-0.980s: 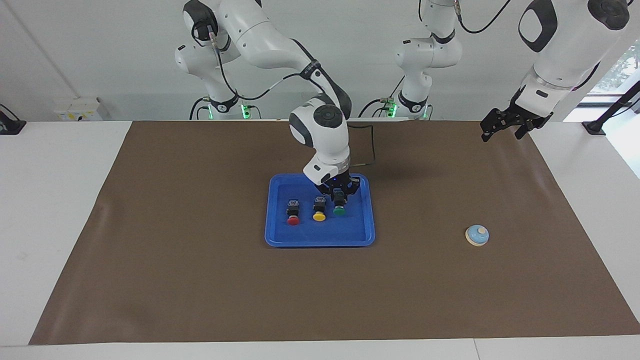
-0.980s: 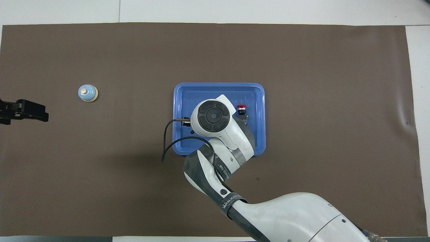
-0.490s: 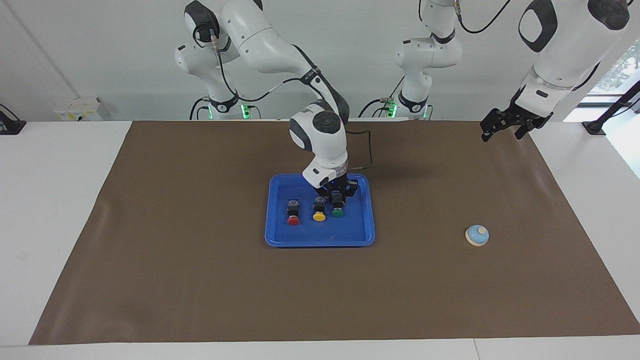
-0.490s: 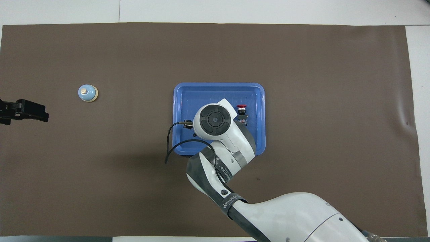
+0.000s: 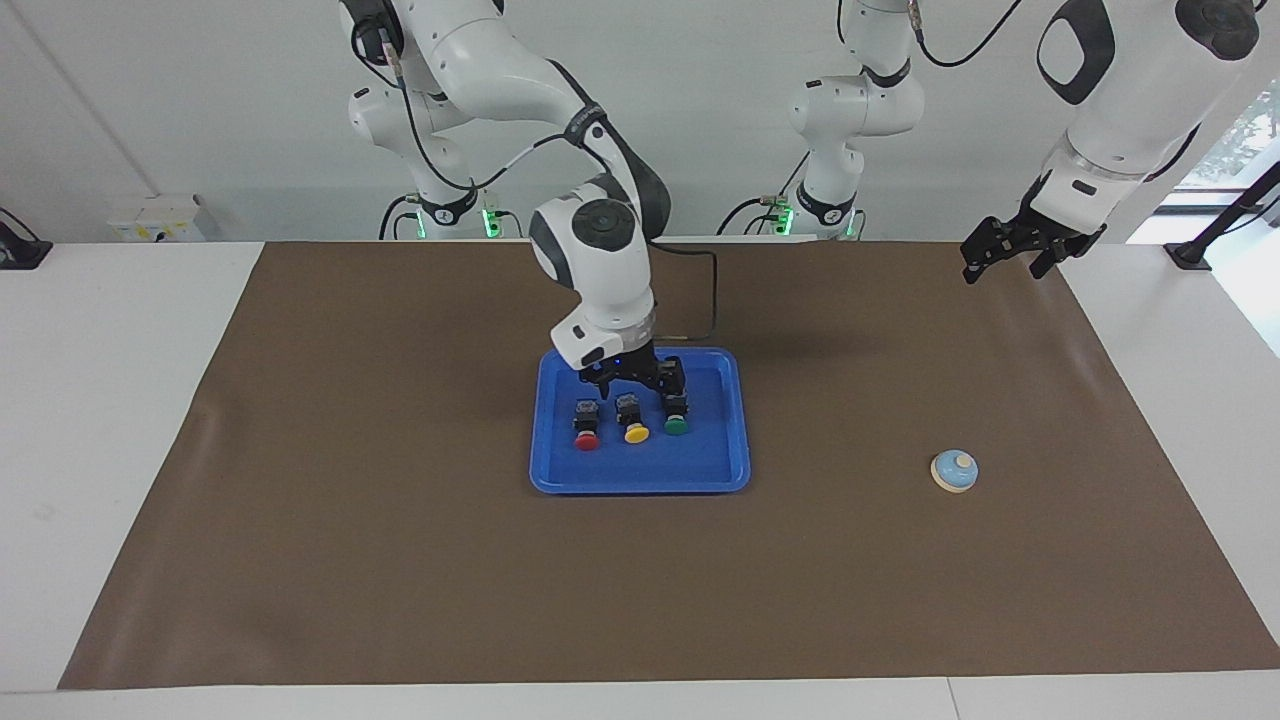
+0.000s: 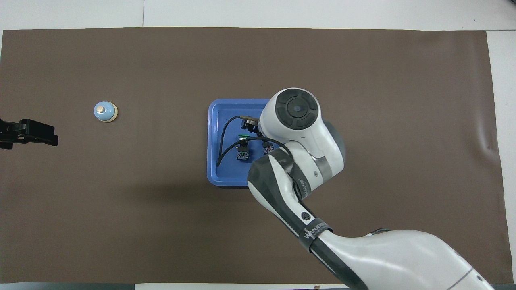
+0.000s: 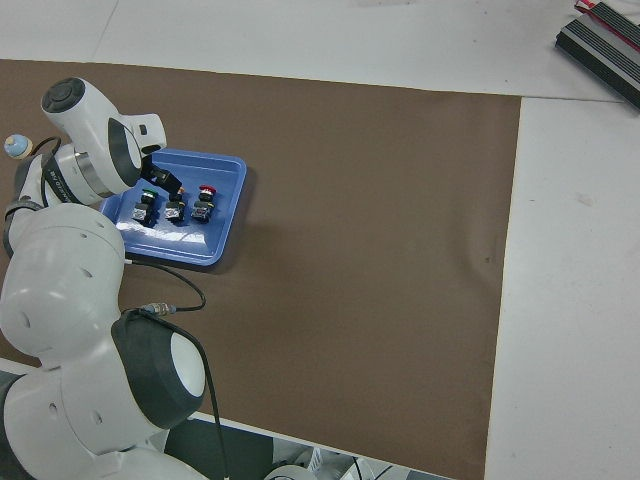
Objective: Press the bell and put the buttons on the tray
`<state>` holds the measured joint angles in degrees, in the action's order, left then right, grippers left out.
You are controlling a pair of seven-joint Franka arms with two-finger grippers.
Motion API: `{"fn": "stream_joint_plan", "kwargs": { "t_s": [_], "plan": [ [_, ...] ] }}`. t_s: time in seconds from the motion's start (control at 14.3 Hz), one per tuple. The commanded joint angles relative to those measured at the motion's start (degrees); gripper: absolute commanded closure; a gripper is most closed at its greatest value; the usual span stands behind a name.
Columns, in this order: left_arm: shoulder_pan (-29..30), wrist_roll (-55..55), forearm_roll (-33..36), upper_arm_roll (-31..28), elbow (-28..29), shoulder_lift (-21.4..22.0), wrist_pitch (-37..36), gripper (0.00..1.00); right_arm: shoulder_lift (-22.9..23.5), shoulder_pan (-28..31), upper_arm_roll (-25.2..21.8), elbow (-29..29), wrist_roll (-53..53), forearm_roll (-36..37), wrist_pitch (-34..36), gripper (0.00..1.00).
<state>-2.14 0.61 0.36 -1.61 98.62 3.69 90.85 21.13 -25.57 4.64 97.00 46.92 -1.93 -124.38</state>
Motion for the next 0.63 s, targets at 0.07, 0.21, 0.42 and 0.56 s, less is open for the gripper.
{"fn": "stream_joint_plan", "kwargs": {
  "t_s": [0.07, 0.21, 0.42, 0.56],
  "plan": [
    [-0.1, -0.9, -0.8, -0.4, -0.3, 0.2, 0.4, 0.00, -6.9, 6.0, 0.7, 1.0, -6.0, -0.2, 6.9, 0.00],
    [-0.1, -0.9, -0.8, -0.4, -0.3, 0.2, 0.4, 0.00, -9.3, 10.2, 0.7, 0.9, -13.7, -0.3, 11.1, 0.00],
    [-0.1, -0.9, -0.8, -0.3, -0.3, 0.2, 0.4, 0.00, -11.6, 15.9, 0.7, 0.7, -25.3, -1.4, 15.8, 0.00],
    [-0.1, -0.9, -0.8, -0.4, -0.3, 0.2, 0.4, 0.00, -13.3, 19.4, 0.6, 0.6, -32.8, -1.6, 19.0, 0.00]
  ]
}}
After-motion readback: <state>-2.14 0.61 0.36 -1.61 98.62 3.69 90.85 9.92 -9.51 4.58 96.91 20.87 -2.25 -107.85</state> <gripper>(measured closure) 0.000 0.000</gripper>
